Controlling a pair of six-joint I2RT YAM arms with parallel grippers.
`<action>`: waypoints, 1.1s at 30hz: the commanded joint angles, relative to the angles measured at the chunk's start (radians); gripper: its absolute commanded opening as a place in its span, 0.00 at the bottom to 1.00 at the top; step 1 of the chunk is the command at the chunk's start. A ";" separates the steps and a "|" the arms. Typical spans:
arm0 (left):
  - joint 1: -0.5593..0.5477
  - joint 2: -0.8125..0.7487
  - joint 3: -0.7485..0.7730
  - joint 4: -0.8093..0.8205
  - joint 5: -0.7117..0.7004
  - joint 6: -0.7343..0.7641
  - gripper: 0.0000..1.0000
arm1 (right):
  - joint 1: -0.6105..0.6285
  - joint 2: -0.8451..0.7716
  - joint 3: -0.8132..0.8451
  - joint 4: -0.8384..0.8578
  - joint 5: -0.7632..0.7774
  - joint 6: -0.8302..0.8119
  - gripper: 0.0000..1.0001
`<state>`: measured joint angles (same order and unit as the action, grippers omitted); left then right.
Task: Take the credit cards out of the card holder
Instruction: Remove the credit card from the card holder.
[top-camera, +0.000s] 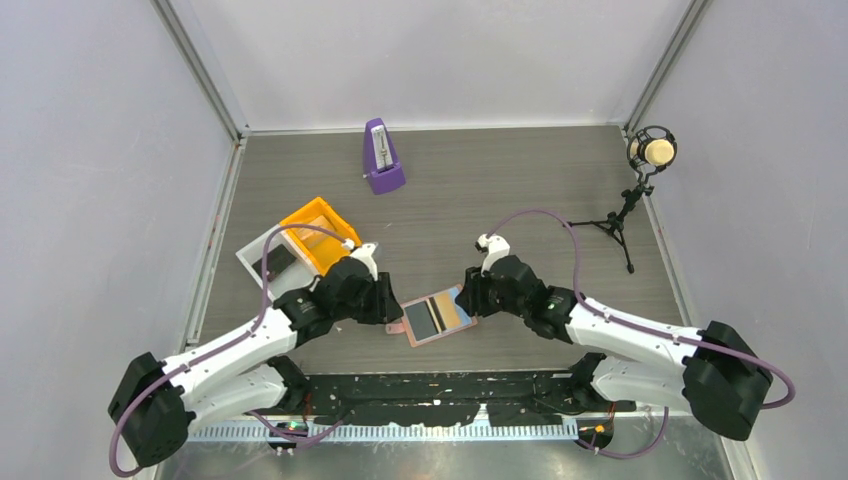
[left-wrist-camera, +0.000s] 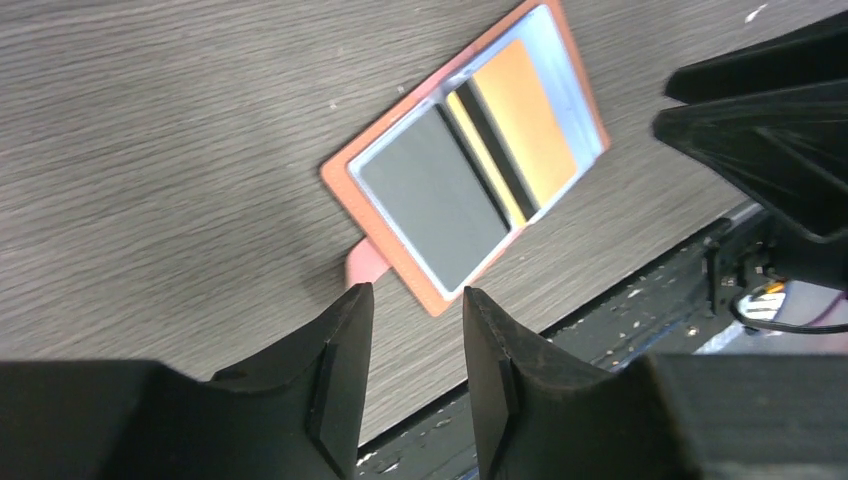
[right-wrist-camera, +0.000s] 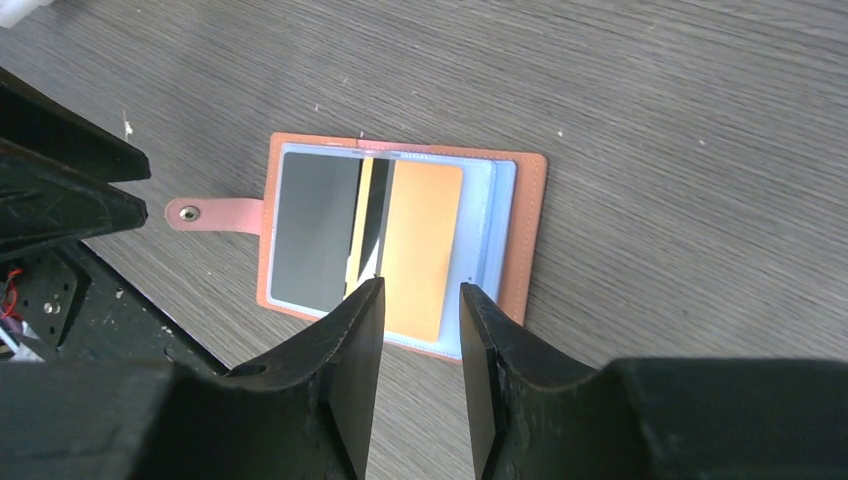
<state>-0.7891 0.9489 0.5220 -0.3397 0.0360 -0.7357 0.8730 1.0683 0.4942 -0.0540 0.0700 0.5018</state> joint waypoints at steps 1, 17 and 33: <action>0.000 0.011 0.027 0.126 0.082 -0.038 0.41 | -0.034 0.050 0.000 0.121 -0.131 0.007 0.40; -0.027 0.391 0.001 0.565 0.166 -0.143 0.40 | -0.118 0.259 -0.032 0.293 -0.268 0.038 0.36; -0.074 0.433 -0.060 0.600 0.050 -0.162 0.41 | -0.121 0.296 -0.131 0.375 -0.266 0.103 0.30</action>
<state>-0.8429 1.3895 0.4808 0.2054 0.1532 -0.8848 0.7551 1.3632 0.4030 0.3069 -0.2043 0.5789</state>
